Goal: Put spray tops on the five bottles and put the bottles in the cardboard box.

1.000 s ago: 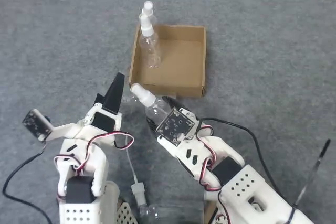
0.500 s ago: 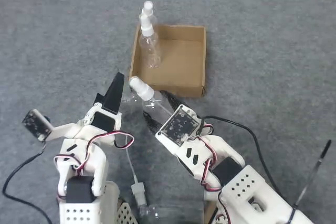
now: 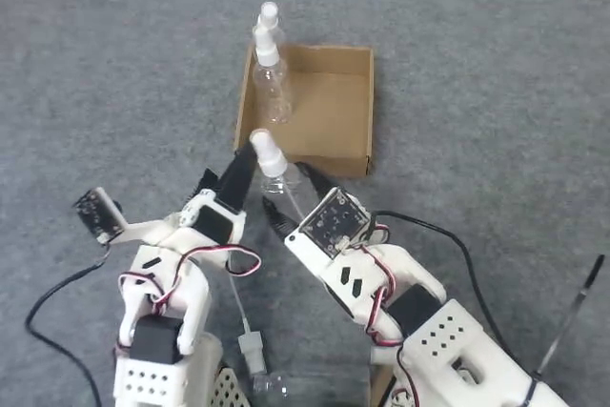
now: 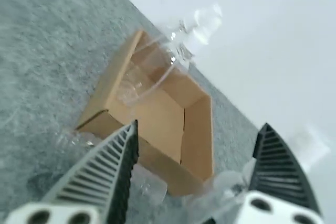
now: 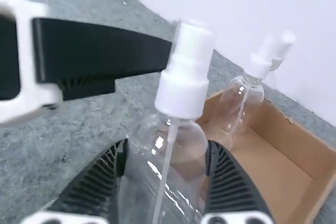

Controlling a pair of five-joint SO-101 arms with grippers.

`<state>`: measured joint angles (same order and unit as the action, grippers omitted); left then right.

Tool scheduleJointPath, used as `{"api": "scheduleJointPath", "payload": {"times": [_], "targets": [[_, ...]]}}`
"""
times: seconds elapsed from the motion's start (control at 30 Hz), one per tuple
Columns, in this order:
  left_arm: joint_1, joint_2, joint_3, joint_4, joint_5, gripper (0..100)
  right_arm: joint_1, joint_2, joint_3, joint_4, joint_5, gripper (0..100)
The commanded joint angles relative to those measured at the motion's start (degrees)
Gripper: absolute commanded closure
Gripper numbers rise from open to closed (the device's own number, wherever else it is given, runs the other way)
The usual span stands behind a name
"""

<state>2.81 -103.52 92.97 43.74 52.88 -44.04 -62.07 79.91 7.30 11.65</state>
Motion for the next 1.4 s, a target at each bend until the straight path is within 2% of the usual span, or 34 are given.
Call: {"api": "scheduleJointPath", "payload": {"times": [0.0, 0.3, 0.53, 0.8, 1.07, 1.37], "targets": [[4.22, -0.79, 0.40, -1.32, -2.81, 67, 0.04, -2.15, -1.05, -1.10, -0.44, 98.3], [9.32, -0.88, 0.04, 3.34, -5.63, 67, 0.22, -2.15, 0.09, -1.27, -0.26, 98.4], [9.23, -0.97, -0.31, 3.43, -5.45, 67, 0.40, -2.15, 0.18, -1.01, -0.26, 98.5], [2.55, -0.97, -2.95, 4.31, -5.27, 67, 2.77, -2.24, 0.62, -1.01, -0.26, 98.5], [1.76, -0.97, -3.03, 3.08, -6.07, 67, 6.99, -2.24, 0.26, -1.27, -0.35, 98.5], [-6.42, -0.97, -2.59, 0.53, -15.12, 67, 11.12, -2.24, -1.05, -1.10, -0.62, 98.5]]}}
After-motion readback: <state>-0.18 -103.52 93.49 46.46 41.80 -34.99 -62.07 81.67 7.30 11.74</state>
